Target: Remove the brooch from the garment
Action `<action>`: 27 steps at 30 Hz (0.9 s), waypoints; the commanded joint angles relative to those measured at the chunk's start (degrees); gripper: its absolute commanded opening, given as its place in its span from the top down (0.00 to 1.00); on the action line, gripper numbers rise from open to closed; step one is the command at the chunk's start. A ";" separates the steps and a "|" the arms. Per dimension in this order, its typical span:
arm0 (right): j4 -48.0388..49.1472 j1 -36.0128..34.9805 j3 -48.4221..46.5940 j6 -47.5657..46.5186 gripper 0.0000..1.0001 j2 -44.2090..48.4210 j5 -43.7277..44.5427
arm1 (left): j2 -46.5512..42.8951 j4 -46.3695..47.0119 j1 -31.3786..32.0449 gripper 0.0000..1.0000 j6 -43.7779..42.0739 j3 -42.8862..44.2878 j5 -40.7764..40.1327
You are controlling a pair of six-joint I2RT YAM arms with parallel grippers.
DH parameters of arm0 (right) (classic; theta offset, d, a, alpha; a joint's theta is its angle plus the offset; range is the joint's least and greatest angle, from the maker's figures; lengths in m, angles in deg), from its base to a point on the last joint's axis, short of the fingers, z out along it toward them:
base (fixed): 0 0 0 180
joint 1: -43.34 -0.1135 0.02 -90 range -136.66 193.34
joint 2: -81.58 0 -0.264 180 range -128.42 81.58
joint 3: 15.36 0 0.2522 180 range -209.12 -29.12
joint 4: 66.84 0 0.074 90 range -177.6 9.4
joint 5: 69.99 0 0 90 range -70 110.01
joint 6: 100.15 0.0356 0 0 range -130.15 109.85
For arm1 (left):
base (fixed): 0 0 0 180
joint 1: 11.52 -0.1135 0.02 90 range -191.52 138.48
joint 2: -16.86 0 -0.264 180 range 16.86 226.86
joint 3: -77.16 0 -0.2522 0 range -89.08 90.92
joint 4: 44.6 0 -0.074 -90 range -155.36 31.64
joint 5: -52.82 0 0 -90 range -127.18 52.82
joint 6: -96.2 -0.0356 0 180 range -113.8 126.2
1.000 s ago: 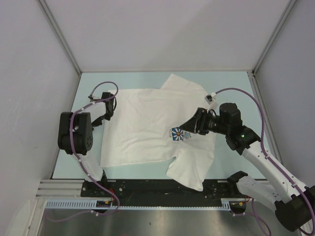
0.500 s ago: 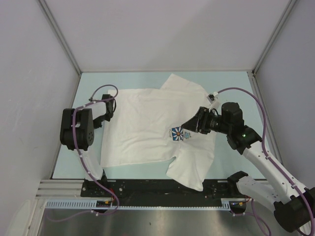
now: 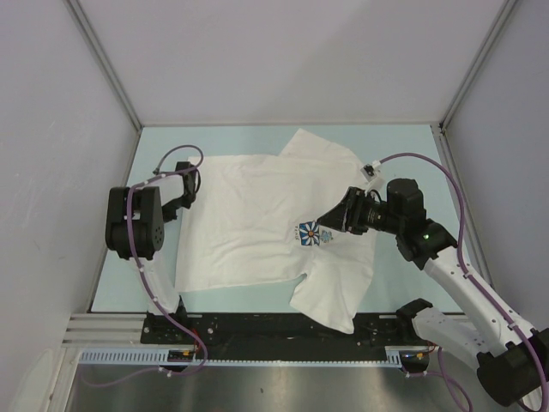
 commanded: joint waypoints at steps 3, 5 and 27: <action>0.20 0.42 -2.61 -0.66 0.44 1.18 -1.07 | 0.92 -0.73 -0.38 1.00 0.87 2.06 -0.21; 0.29 0.42 -2.52 -0.66 0.44 1.27 -1.16 | 1.01 -0.82 -0.38 1.00 0.79 2.06 -0.13; -0.41 0.95 -2.52 -0.75 0.44 1.89 -1.43 | -0.48 -1.17 -0.38 0.64 0.87 2.23 -0.48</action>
